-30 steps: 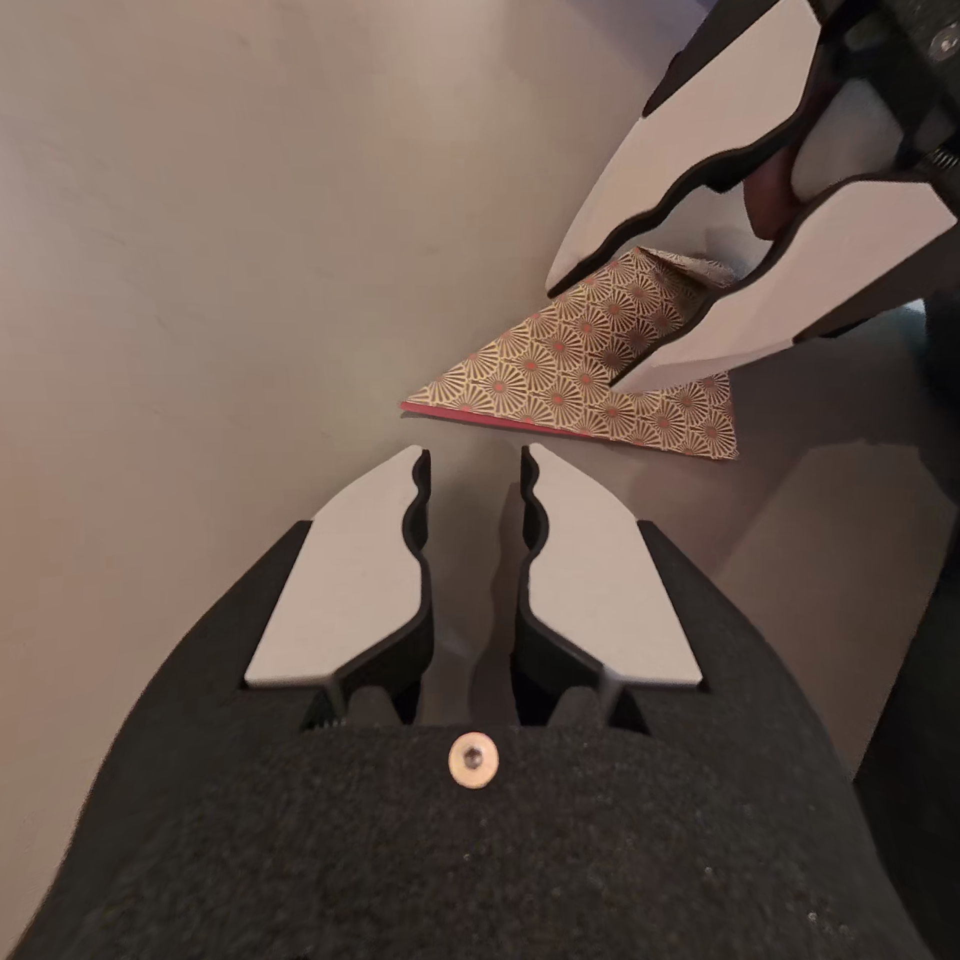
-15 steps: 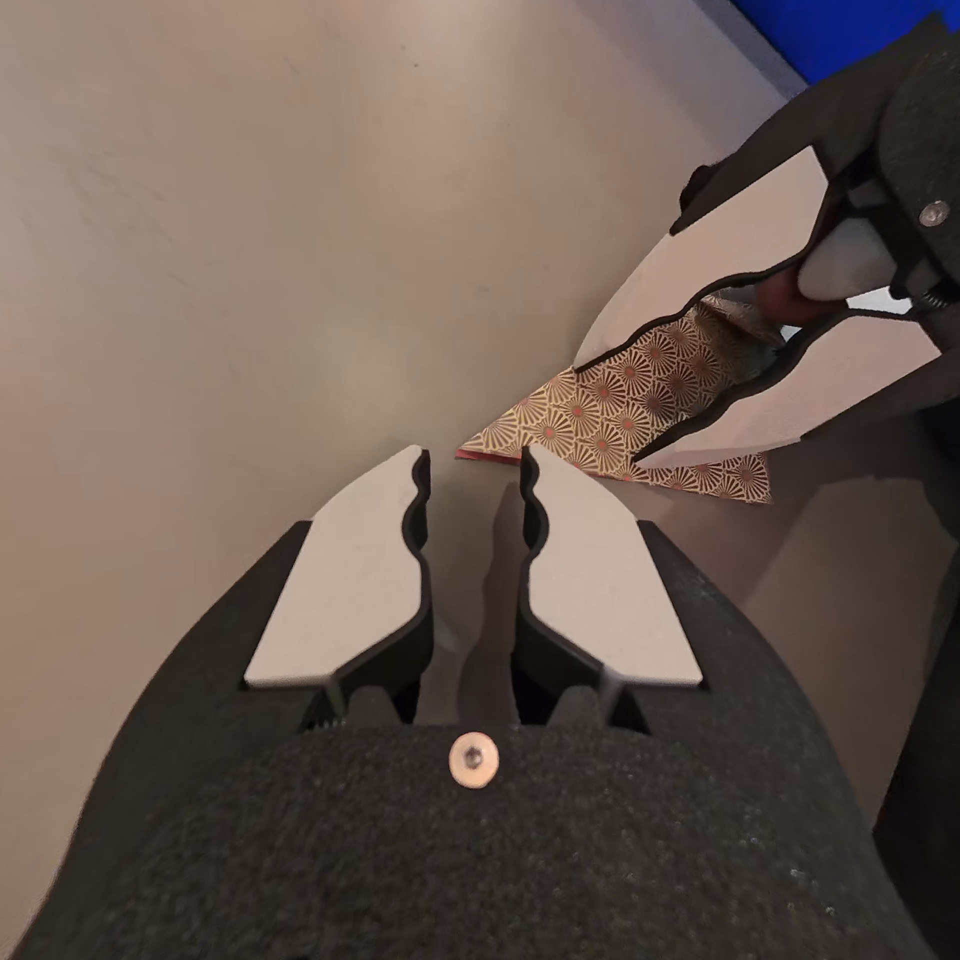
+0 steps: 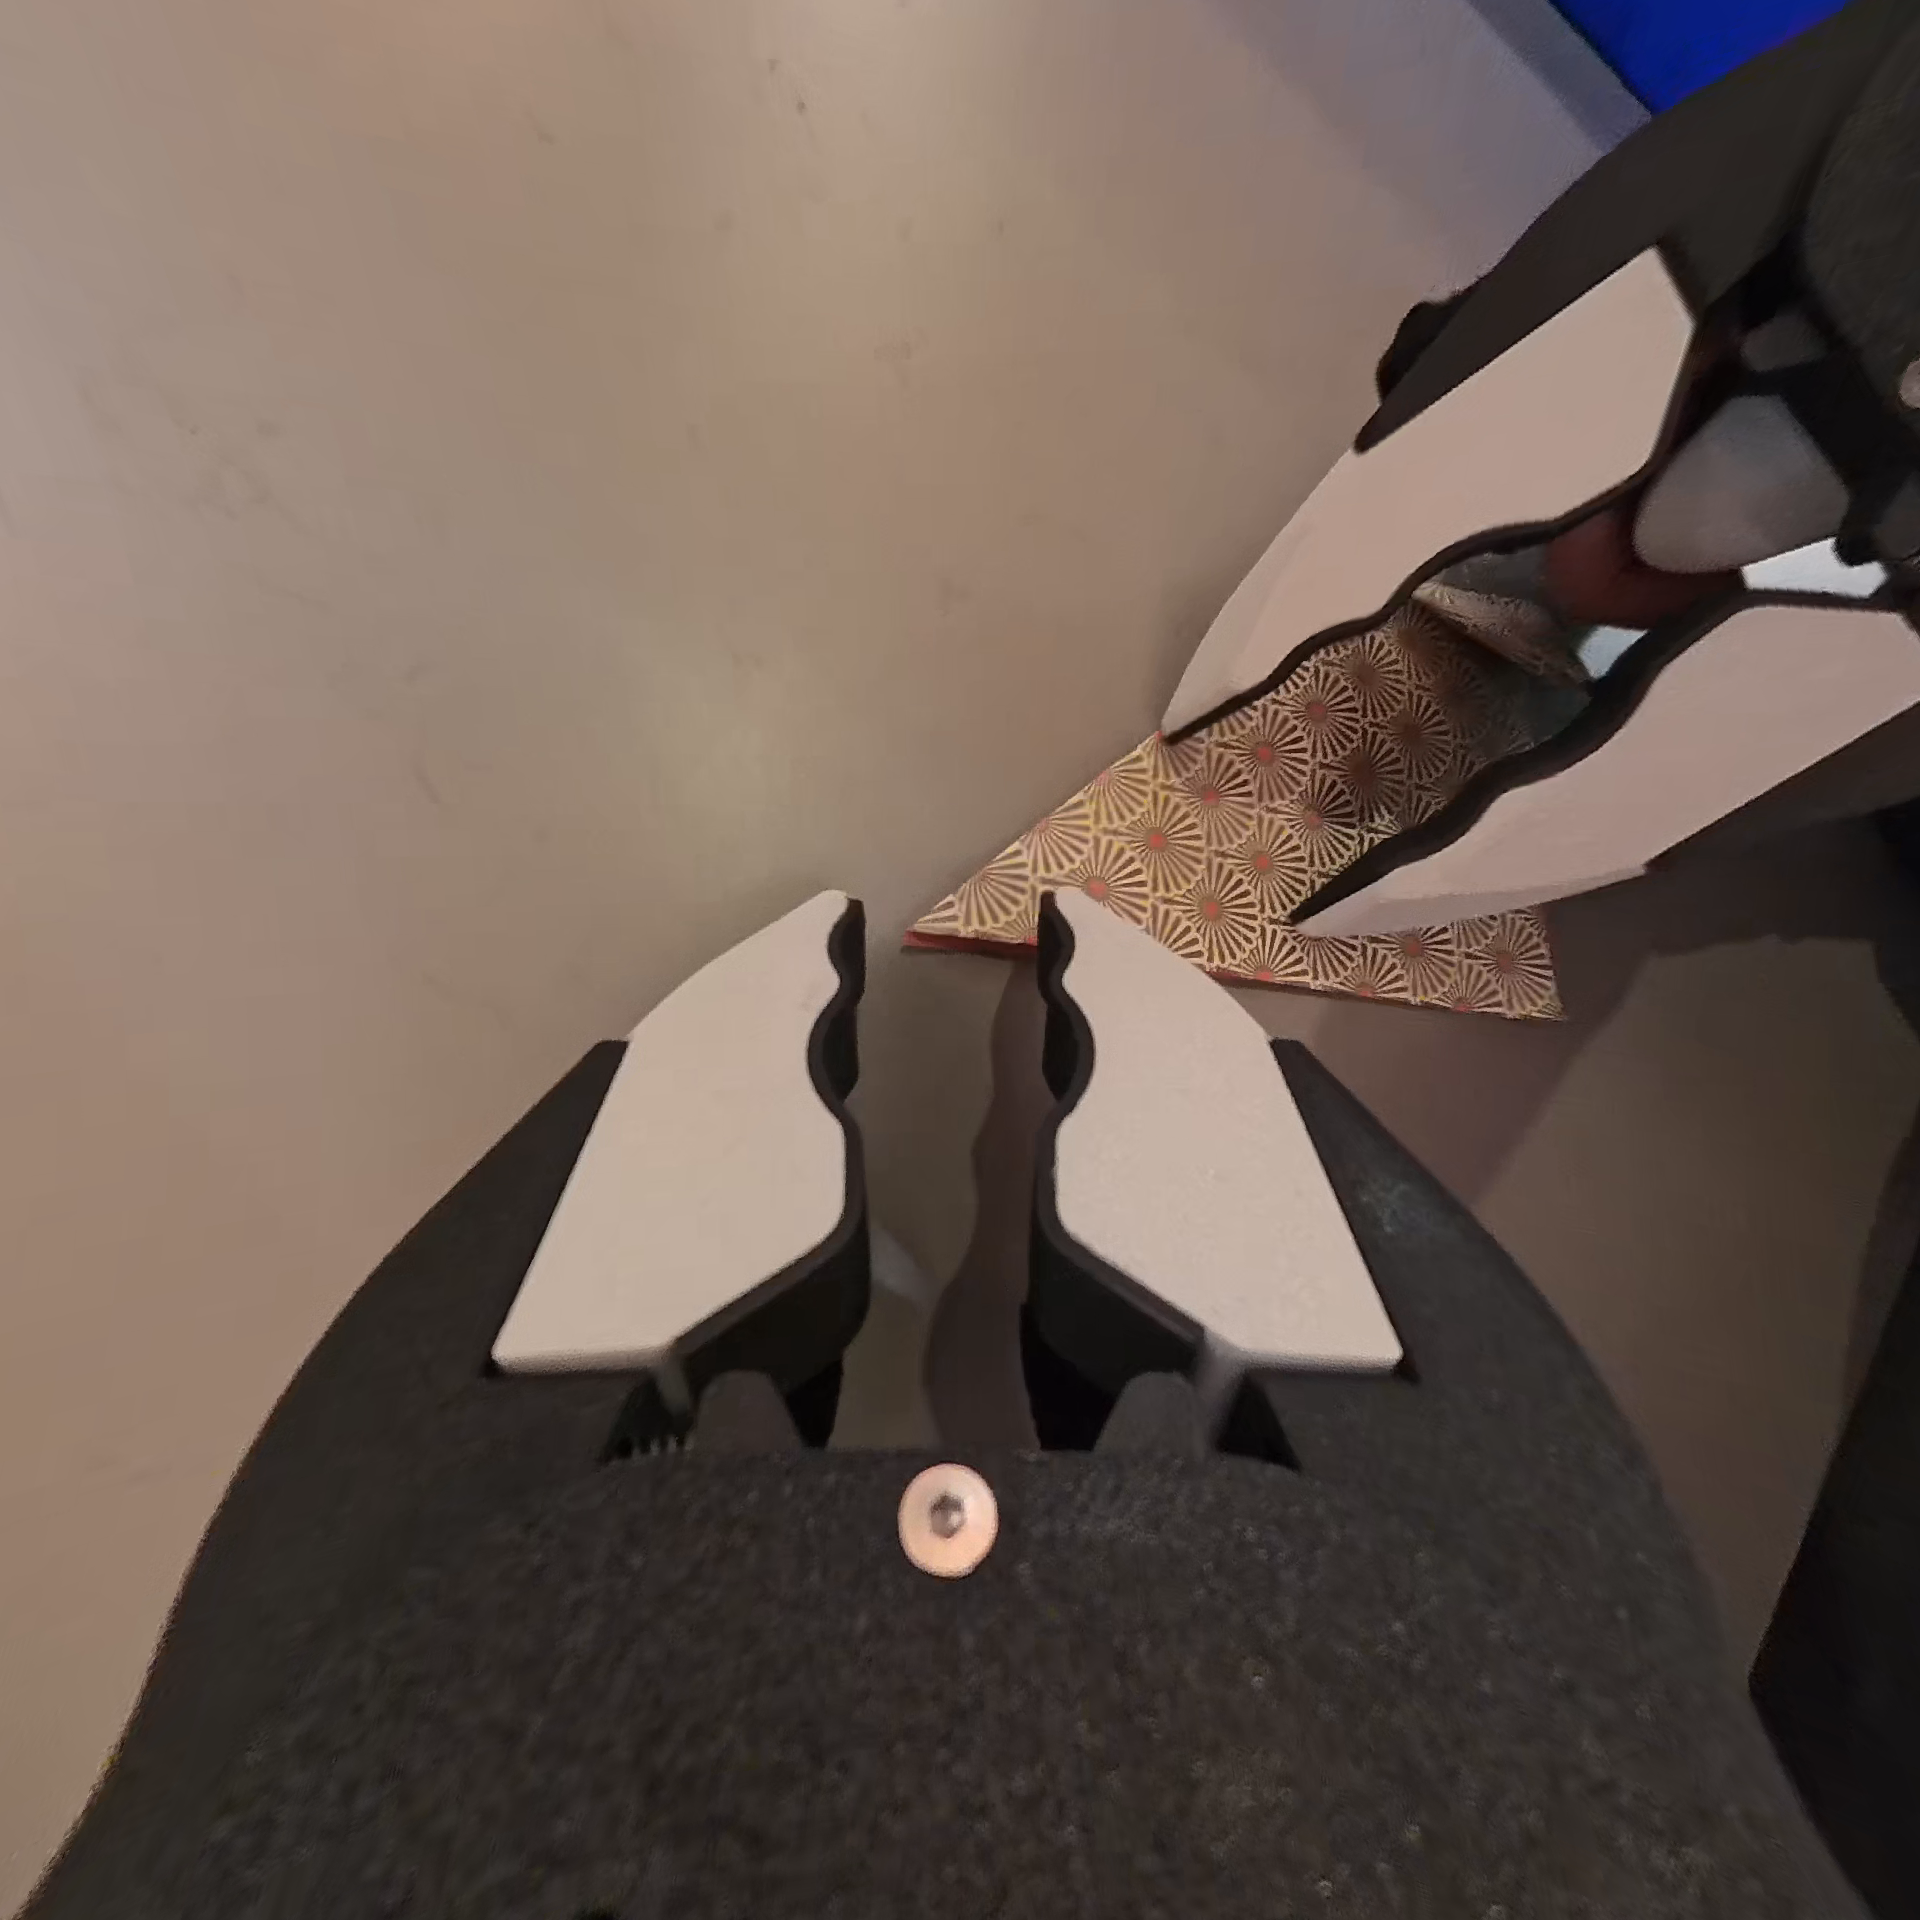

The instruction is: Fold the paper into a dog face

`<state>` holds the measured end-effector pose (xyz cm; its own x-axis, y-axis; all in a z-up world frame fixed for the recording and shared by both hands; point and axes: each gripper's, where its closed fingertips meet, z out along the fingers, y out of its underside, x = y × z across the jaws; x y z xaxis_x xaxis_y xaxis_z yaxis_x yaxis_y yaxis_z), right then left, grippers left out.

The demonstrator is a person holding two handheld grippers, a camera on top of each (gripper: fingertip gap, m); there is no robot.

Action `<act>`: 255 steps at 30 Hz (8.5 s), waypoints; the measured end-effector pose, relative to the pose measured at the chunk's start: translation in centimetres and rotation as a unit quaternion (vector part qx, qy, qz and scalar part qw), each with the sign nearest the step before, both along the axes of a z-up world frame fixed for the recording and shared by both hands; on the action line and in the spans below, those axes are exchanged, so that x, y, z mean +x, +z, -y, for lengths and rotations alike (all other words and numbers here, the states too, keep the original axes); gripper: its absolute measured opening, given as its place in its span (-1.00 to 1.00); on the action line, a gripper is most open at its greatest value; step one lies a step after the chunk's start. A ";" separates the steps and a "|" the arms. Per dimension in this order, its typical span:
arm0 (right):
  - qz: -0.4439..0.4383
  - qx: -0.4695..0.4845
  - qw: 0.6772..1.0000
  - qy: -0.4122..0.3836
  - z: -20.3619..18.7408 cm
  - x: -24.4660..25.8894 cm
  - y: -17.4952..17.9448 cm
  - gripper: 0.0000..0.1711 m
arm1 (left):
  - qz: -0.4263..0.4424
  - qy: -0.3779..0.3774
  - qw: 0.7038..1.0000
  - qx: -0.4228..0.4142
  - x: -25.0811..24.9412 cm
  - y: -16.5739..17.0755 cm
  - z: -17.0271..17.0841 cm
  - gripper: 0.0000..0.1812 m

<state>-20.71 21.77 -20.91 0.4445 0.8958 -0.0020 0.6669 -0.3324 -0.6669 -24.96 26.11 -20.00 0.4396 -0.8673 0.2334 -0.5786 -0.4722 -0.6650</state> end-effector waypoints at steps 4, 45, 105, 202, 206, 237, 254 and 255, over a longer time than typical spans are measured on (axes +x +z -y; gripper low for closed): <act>-0.002 0.015 1.000 0.003 -0.1 -0.1 -0.1 -0.50 | -0.017 -0.017 1.000 -0.005 0.2 -0.5 0.4 -0.66; -0.010 0.023 1.000 0.004 -0.2 -0.1 -0.1 -0.51 | 0.040 -0.057 0.991 -0.112 1.5 0.1 2.0 -0.75; -0.012 0.020 1.000 0.008 -0.2 0.0 -0.1 -0.51 | -0.014 -0.243 0.970 0.020 3.8 2.7 7.1 -1.00; -0.004 0.031 0.999 0.028 0.0 -1.1 0.0 -1.00 | -0.034 -0.115 0.992 0.031 2.2 -0.1 5.3 -1.00; -0.003 0.034 0.999 0.028 0.0 -1.1 0.0 -1.00 | -0.043 -0.113 0.992 0.034 2.6 -0.5 5.1 -1.00; 0.032 0.016 0.998 -0.057 -1.8 2.0 -0.2 -1.00 | -0.044 -0.084 0.995 0.028 2.3 -0.9 5.2 -1.00; 0.012 0.018 0.999 -0.045 7.2 6.2 1.0 -1.00 | -0.110 0.010 0.989 0.096 1.8 -0.9 6.0 -1.00; 0.035 0.016 0.998 -0.046 7.2 6.4 0.3 -1.00 | -0.112 0.018 0.989 0.092 1.7 -0.9 6.2 -1.00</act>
<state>-14.36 14.54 -20.62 0.5228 0.8504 0.0595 0.6799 -0.3738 -0.6308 -23.23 19.94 -20.95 0.4933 -0.8692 -0.0339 -0.7061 -0.3774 -0.5992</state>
